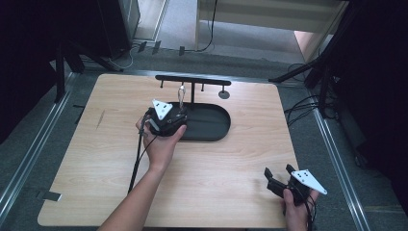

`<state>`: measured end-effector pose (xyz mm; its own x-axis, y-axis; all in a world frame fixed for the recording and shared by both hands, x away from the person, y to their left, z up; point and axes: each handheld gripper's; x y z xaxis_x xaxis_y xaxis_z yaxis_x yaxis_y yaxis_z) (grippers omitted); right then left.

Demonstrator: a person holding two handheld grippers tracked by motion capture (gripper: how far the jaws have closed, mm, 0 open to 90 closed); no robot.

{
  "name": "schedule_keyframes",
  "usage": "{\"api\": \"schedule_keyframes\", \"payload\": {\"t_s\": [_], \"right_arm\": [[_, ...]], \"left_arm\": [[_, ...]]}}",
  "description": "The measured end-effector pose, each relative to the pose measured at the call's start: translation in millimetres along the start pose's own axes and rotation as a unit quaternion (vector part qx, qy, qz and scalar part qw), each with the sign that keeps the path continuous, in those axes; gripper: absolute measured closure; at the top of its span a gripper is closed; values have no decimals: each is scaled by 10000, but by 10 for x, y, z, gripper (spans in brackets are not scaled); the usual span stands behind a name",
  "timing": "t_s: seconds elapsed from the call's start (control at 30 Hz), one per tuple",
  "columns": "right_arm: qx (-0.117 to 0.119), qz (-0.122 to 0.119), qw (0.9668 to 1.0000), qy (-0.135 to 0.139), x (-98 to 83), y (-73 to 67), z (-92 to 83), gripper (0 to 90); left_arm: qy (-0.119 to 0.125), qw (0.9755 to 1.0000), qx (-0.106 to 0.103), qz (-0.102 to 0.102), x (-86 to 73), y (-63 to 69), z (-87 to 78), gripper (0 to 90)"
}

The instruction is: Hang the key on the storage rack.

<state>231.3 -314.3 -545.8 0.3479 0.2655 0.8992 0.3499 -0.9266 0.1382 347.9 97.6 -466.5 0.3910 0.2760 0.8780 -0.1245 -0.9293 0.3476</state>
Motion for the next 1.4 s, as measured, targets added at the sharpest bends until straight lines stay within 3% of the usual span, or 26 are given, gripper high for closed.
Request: {"api": "schedule_keyframes", "payload": {"t_s": [0.6,0.73,0.83,0.93,1.1,1.23,1.3,1.4], "right_arm": [[-44,-97,9999,-49,7,-23,8,130],[-51,-99,9999,-53,7,-23,8,130],[-49,-105,9999,-59,8,-25,9,130],[-56,-115,9999,-71,9,-27,10,130],[-64,-118,9999,-70,9,-29,11,130],[-72,-138,9999,-67,9,-30,11,131],[-77,-141,9999,-64,9,-31,12,130],[-79,-143,9998,-63,9,-32,12,131]], "left_arm": [[275,9995,-154,96,43,-197,-539,339],[319,9991,-261,97,36,-250,-692,354],[355,9986,-398,-30,48,-304,-807,360],[480,9979,-431,11,41,-338,-928,369],[535,9975,-452,35,7,-408,-1091,293],[428,9982,-413,77,-48,-492,-1197,239],[362,9978,-550,30,-77,-552,-1238,176],[296,9965,-768,125,-143,-644,-1300,112]]}}
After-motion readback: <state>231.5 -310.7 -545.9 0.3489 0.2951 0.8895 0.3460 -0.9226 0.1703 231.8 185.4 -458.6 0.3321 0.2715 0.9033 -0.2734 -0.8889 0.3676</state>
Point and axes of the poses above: each handheld gripper's, and its own axes: z roughly forward along the jaws, x roughly out of its top, y roughly to its right, and after that the axes turned 15 degrees about -z, right-handed
